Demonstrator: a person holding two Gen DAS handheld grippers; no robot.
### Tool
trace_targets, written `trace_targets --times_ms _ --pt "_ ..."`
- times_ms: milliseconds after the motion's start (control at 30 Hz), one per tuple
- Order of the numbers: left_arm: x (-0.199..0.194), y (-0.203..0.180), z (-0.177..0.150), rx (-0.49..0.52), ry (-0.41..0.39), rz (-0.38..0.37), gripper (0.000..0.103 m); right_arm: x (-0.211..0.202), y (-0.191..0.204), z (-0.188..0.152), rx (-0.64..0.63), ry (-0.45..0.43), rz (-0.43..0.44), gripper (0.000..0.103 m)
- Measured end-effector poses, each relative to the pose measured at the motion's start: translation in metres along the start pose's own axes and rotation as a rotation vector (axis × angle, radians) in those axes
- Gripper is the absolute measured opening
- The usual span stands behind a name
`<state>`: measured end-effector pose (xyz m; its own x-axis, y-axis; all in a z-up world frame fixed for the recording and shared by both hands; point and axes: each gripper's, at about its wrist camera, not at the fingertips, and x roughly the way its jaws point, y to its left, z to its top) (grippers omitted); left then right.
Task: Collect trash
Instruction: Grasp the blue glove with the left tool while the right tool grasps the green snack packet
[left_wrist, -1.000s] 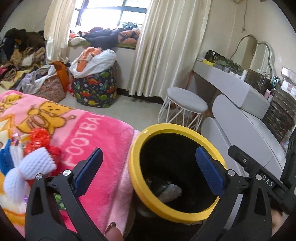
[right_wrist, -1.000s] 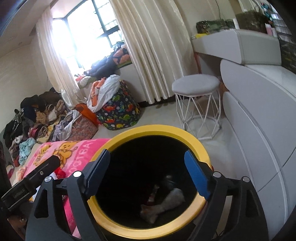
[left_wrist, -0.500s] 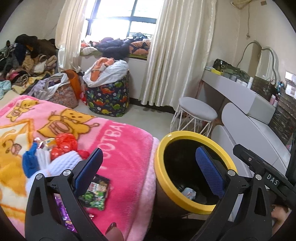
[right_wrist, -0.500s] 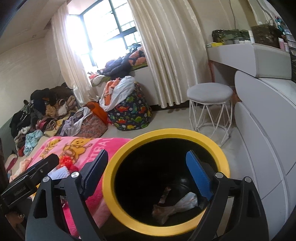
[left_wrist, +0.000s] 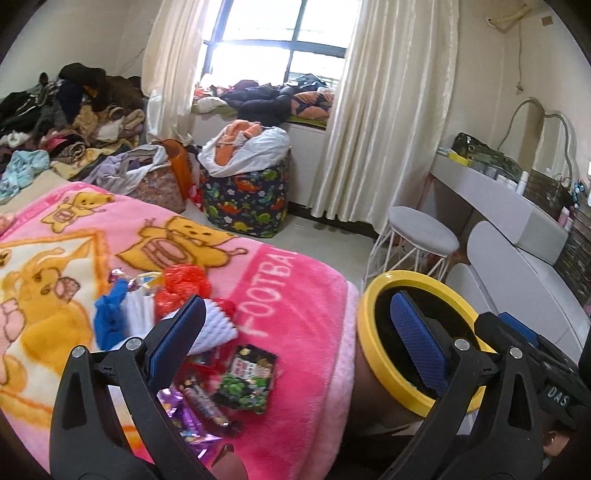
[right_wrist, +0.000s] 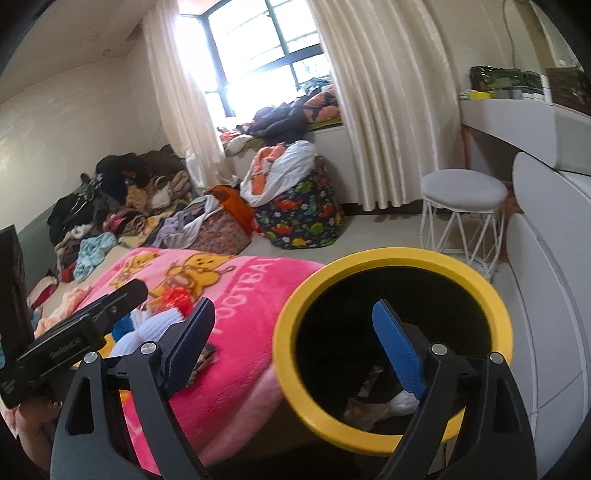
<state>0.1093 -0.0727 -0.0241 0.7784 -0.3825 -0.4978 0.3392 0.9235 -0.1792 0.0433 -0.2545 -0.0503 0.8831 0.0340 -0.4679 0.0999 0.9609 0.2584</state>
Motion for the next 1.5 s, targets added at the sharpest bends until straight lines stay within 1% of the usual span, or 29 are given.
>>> trace_targets --times_ms 367,600,833,1000,1167,1300,1400,1500 --pt "-0.008 0.044 -0.002 -0.065 -0.004 0.064 0.092 0.010 0.029 -0.009 -0.036 0.043 0.061 0.085" --pt "-0.016 0.084 -0.003 -0.130 -0.014 0.124 0.092 0.021 0.058 -0.017 -0.093 0.092 0.122 0.085" --pt "-0.026 0.121 -0.005 -0.184 -0.020 0.180 0.092 0.034 0.090 -0.027 -0.161 0.167 0.188 0.085" --pt "-0.030 0.147 -0.012 -0.225 -0.009 0.216 0.092 0.055 0.102 -0.031 -0.181 0.234 0.171 0.085" --pt "-0.026 0.162 -0.022 -0.235 0.029 0.224 0.092 0.088 0.106 -0.033 -0.149 0.330 0.144 0.085" --pt "-0.012 0.171 -0.030 -0.257 0.084 0.187 0.092 0.116 0.107 -0.032 -0.121 0.412 0.144 0.085" --pt "0.002 0.174 -0.029 -0.278 0.117 0.160 0.085 0.135 0.110 -0.035 -0.109 0.466 0.135 0.084" --pt "0.013 0.172 -0.027 -0.279 0.133 0.157 0.078 0.151 0.115 -0.037 -0.093 0.512 0.140 0.082"
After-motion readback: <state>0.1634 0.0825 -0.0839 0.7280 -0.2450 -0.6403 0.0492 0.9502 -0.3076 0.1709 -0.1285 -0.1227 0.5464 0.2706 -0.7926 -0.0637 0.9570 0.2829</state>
